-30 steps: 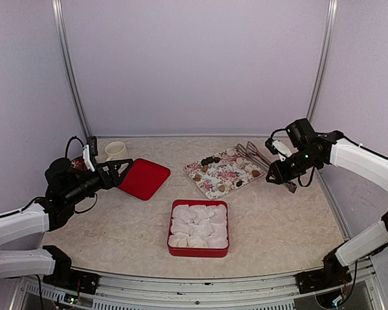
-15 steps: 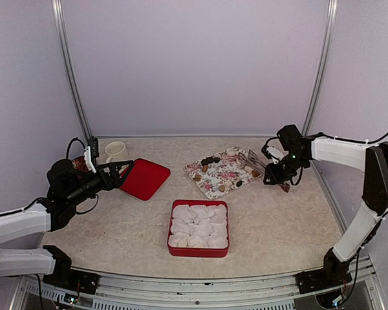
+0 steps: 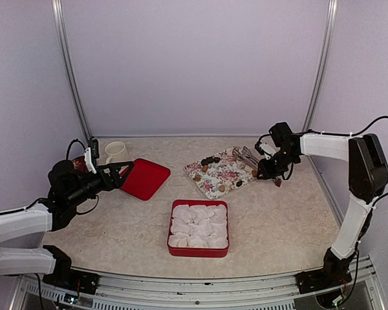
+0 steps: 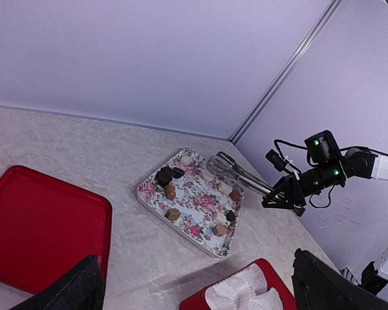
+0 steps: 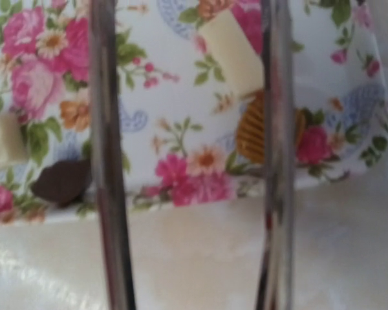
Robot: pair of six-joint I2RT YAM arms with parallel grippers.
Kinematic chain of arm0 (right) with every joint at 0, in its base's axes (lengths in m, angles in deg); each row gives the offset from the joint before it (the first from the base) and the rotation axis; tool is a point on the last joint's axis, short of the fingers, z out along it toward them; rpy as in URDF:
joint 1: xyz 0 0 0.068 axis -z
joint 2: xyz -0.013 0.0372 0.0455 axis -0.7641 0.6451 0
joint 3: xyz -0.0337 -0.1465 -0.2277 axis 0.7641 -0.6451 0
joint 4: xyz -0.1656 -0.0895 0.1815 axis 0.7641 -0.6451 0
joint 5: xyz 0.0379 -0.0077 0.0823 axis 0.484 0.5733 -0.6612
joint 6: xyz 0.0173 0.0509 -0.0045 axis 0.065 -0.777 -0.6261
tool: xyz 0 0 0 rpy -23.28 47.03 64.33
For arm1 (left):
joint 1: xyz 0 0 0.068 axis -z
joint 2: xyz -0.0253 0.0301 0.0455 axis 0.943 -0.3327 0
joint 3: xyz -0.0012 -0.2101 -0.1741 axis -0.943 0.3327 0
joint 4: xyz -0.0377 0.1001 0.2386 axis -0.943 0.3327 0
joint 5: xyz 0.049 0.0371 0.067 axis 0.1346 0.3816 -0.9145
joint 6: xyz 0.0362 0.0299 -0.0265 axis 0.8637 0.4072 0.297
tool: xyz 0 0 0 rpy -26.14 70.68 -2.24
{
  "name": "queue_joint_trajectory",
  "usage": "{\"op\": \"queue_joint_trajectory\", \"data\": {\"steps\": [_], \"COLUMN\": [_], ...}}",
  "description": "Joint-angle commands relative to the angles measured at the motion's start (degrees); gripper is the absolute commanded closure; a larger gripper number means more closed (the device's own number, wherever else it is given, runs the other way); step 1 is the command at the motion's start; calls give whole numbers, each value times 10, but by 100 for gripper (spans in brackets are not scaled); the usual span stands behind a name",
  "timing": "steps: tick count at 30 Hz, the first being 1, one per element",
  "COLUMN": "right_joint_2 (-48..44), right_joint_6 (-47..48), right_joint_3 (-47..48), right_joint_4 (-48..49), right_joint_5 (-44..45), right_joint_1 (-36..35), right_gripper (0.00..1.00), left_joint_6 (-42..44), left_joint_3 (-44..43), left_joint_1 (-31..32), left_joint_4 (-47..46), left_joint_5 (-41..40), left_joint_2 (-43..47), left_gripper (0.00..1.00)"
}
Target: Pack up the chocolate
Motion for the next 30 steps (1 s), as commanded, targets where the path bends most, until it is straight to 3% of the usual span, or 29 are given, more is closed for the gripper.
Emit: {"op": "queue_joint_trajectory", "data": {"steps": [1,8,17,30], "right_joint_2": [25,54,46,-48], "right_joint_6": [9,9,12,14], "right_joint_3": [21,26,15,12], "right_joint_4": [12,15,9,-23], "right_joint_5": [2,-10,-14,-65], "right_joint_1": [4,5,5,5], "right_gripper": [61,61,71,77], "left_joint_6": [7,9,9,8], "left_joint_3": [10,9,10,10], "left_joint_1": [-8,-16,-21,-23], "left_joint_4": [-18,-16,-20,-15], "left_joint_5": [11,18,22,27], "left_joint_2": [-3,-7,-9,6], "left_gripper": [1,1,1,1]}}
